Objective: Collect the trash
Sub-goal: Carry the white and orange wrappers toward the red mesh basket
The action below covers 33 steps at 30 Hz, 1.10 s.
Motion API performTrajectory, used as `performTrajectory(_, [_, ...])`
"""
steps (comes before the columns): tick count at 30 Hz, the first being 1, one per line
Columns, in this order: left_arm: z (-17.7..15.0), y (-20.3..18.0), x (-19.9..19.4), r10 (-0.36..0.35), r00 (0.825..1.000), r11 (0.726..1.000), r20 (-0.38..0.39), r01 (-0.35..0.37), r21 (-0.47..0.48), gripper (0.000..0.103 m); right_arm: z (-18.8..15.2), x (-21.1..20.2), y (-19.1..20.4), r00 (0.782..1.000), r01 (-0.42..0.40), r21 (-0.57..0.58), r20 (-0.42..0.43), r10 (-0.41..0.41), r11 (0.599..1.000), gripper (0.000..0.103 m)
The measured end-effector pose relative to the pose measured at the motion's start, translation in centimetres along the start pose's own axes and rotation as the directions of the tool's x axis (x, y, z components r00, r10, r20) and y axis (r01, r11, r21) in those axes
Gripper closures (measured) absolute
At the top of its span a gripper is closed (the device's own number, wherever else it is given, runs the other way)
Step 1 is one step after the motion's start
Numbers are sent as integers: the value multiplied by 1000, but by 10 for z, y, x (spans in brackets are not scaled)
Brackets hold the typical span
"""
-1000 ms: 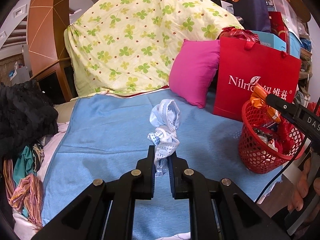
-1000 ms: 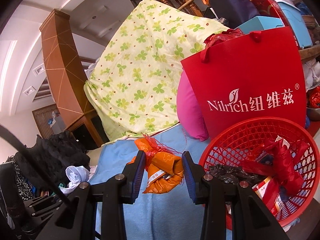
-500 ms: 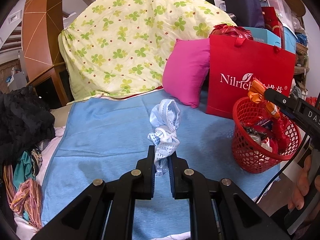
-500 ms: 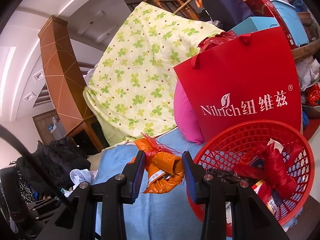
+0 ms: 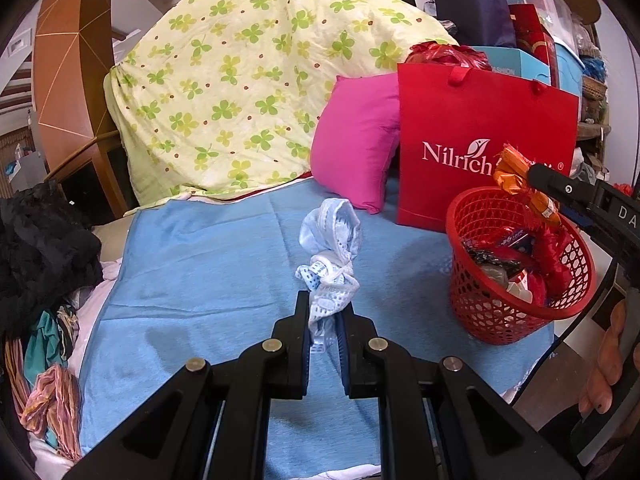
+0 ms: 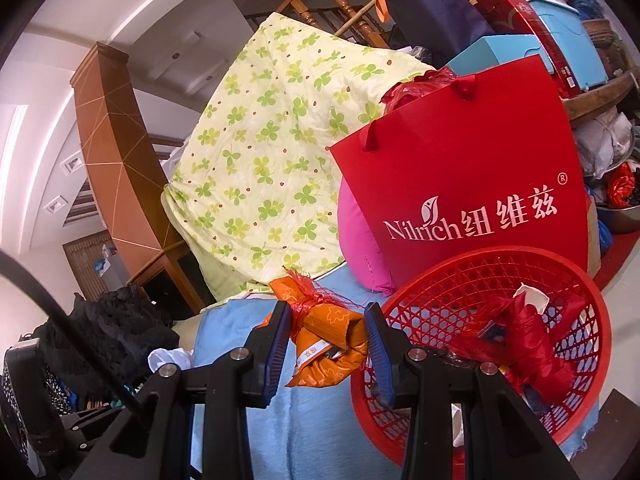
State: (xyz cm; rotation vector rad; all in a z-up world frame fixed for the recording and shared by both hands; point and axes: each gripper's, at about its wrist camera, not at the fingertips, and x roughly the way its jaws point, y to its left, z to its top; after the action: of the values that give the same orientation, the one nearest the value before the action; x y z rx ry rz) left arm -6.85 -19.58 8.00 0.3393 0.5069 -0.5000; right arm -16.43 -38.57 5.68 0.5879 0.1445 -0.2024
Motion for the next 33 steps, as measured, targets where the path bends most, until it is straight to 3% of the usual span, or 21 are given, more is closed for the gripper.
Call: performTrajectory(33, [12, -49, 7, -49, 999, 995, -1, 49, 83, 90, 14, -24, -36, 998, 39, 42, 42, -41, 998, 62])
